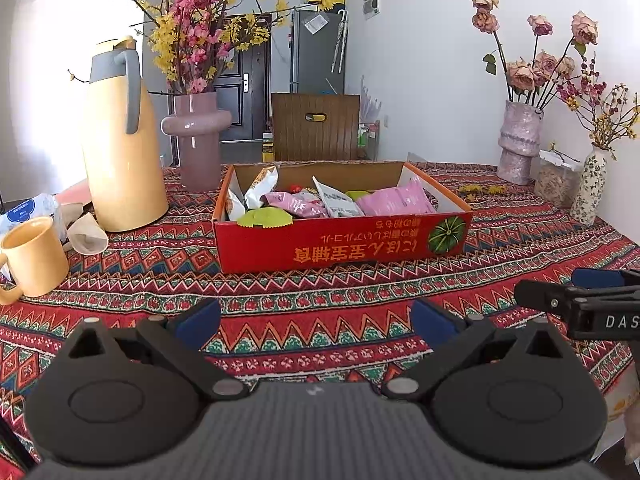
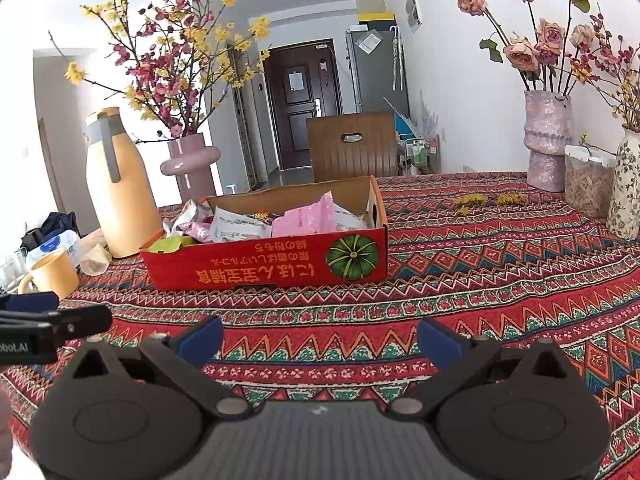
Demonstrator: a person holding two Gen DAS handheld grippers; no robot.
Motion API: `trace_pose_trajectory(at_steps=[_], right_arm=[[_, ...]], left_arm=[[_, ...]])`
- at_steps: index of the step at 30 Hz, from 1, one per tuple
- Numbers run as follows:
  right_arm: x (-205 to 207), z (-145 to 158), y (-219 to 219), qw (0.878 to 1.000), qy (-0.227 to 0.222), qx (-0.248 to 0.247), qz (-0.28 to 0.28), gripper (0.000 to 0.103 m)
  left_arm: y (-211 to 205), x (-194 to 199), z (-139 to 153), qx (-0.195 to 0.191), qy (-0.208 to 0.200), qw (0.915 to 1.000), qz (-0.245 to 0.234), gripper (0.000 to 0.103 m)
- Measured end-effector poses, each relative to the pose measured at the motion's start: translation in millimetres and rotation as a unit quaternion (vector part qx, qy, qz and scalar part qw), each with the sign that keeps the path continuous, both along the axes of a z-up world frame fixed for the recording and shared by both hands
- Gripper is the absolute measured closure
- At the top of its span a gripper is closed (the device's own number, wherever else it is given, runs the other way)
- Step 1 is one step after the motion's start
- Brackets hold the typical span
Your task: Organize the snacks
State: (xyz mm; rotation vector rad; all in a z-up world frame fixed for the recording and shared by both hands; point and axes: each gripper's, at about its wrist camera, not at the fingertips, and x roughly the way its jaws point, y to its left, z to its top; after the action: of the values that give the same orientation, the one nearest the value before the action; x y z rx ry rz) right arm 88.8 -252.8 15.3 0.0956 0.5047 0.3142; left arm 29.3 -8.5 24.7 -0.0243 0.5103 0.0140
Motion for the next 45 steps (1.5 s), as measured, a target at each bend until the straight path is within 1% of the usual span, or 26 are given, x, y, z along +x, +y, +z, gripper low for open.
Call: trace_pose_trajectory(at_steps=[45], right_arm=[[-1.5,-2.3,4.3,1.0,0.006,-0.007,0.001,0.0]], left_arm=[[-1.2,-3.7,-1.4,-0.002,-0.003,1.0,0.0,0.0]])
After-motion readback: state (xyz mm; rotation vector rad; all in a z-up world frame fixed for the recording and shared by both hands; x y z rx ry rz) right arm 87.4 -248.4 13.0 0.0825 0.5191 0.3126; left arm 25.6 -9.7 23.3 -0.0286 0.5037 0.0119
